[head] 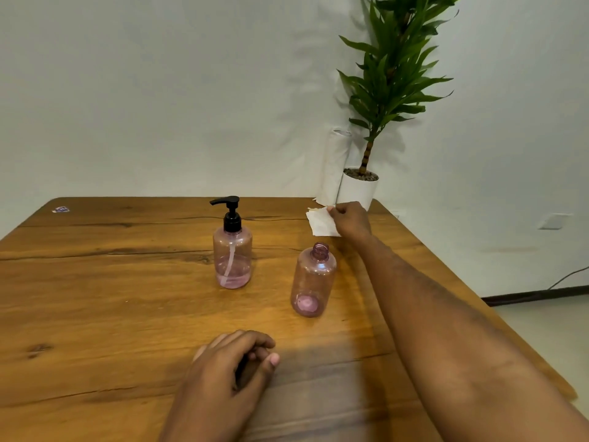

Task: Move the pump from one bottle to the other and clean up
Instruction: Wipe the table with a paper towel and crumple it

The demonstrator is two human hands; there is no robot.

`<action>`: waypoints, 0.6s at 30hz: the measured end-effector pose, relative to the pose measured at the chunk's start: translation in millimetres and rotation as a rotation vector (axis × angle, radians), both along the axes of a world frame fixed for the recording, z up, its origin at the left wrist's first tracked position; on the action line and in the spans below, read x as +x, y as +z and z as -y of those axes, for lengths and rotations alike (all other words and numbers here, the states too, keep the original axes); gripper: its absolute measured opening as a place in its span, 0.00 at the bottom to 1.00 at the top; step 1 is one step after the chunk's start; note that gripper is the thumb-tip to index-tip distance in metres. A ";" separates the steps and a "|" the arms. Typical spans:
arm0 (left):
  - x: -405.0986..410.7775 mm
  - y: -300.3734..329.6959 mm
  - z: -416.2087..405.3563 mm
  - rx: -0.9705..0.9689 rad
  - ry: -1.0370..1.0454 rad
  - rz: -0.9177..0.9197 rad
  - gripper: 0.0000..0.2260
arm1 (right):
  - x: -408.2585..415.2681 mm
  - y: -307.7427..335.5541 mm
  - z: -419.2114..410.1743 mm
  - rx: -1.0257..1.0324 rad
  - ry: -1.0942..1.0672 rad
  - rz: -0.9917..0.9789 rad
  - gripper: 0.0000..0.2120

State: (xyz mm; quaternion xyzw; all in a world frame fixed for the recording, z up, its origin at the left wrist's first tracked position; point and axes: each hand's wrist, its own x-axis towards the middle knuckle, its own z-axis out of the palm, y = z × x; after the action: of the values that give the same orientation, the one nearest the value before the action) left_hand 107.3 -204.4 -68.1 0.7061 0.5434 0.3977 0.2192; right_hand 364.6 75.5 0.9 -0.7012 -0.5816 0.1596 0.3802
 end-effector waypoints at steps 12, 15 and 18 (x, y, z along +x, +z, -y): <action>0.9 -1.8 -0.5 -0.020 0.002 -0.031 0.09 | 30.5 74.5 39.4 0.242 -0.198 -0.805 0.10; 0.6 1.1 3.9 -0.041 0.017 -0.033 0.08 | 25.2 100.9 80.7 0.291 -0.164 -1.078 0.06; -3.7 3.2 11.3 -0.041 0.034 -0.049 0.09 | 12.9 119.8 131.0 0.370 0.028 -1.290 0.14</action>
State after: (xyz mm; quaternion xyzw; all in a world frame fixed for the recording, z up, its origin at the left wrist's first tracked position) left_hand 103.6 -215.7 -64.9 0.7016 0.5685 0.3729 0.2133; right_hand 377.6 -55.5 120.8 -0.3810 -0.2648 0.4493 0.7634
